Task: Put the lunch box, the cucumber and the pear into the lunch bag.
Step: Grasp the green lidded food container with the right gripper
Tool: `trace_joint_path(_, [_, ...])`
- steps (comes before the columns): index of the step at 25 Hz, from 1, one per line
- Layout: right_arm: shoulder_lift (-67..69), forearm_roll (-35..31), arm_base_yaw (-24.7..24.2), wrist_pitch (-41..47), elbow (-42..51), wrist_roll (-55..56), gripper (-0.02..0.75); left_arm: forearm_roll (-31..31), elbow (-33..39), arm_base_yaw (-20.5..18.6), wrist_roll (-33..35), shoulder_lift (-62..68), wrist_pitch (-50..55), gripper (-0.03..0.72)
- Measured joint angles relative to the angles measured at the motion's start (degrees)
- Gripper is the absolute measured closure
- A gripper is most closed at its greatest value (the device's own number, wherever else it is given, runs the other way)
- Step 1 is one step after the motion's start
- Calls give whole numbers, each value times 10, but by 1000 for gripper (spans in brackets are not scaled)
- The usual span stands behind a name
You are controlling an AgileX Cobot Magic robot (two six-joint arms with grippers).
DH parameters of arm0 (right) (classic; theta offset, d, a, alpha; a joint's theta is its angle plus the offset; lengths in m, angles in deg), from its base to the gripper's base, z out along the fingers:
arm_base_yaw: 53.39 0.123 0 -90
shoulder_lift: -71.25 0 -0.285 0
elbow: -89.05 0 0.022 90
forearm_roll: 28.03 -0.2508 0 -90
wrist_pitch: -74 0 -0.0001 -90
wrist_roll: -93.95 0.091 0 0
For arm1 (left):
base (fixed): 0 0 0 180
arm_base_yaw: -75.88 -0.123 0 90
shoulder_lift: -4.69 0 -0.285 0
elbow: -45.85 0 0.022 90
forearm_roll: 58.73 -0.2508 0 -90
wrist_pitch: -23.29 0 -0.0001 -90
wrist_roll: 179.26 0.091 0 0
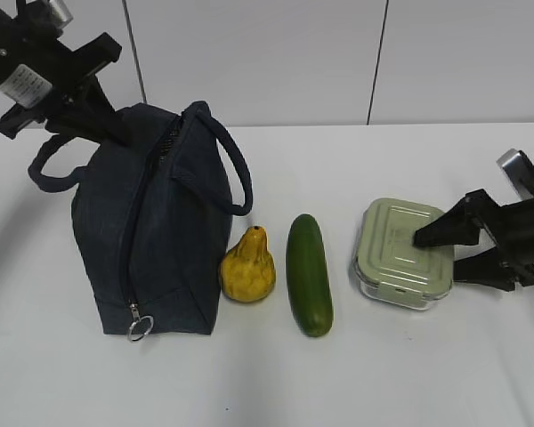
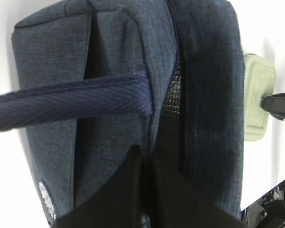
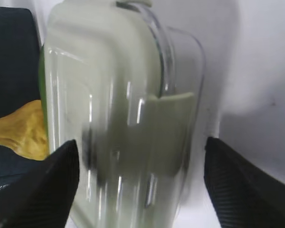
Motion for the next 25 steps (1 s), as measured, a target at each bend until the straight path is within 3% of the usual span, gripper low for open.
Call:
trace_joint_path(9, [27, -32, 0, 20, -1, -18, 160, -2, 0, 0, 0, 0, 0, 680])
trace_joint_path(16, [34, -41, 0, 42, -5, -21, 335, -4, 0, 0, 0, 0, -1, 680])
trace_joint_path(25, [41, -88, 0, 67, -7, -25, 348, 10, 0, 0, 0, 0, -5, 680])
